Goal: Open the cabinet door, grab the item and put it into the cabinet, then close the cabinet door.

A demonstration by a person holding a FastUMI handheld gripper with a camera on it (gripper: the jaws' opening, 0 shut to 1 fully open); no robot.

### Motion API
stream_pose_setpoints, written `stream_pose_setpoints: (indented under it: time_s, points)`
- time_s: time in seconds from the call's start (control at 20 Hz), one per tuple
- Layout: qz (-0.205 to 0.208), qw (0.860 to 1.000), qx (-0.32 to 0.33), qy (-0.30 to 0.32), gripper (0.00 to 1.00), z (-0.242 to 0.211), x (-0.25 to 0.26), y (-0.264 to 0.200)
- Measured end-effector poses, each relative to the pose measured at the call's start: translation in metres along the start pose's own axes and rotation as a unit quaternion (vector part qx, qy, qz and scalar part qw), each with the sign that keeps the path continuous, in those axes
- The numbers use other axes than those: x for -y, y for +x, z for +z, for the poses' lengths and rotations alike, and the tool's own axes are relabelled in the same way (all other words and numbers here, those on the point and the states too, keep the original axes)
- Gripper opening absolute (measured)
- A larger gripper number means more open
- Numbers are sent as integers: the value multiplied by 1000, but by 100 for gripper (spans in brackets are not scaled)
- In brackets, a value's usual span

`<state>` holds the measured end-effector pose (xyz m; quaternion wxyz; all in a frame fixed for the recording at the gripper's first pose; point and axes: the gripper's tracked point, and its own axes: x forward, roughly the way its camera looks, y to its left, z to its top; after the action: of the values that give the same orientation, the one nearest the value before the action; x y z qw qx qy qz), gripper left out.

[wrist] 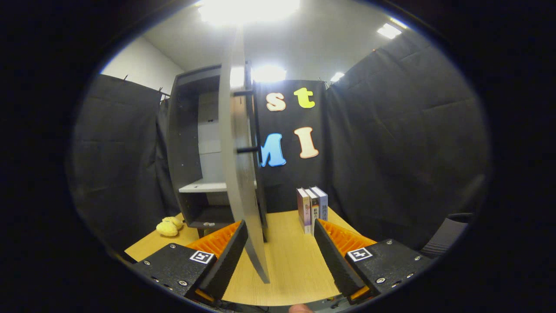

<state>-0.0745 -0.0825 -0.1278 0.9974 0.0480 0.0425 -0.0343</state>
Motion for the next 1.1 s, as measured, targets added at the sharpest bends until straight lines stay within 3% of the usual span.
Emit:
stream_pose_setpoints:
  time_s: [0.25, 0.45, 0.65, 0.85, 0.95, 1.05, 1.1]
  points:
    - [9, 995, -90, 47, 95, -150, -80, -30]
    - [44, 989, -137, 43, 95, -223, -154, -14]
    - [70, 987, -144, 15, 95, -265, -197, 14]
    - [55, 988, -145, 22, 94, -287, -216, 48]
    - [28, 990, -137, 6, 93, -288, -211, 62]
    - [58, 990, -128, 5, 84, -281, -221, 70]
    - [76, 987, -139, 5, 68, -276, -224, 63]
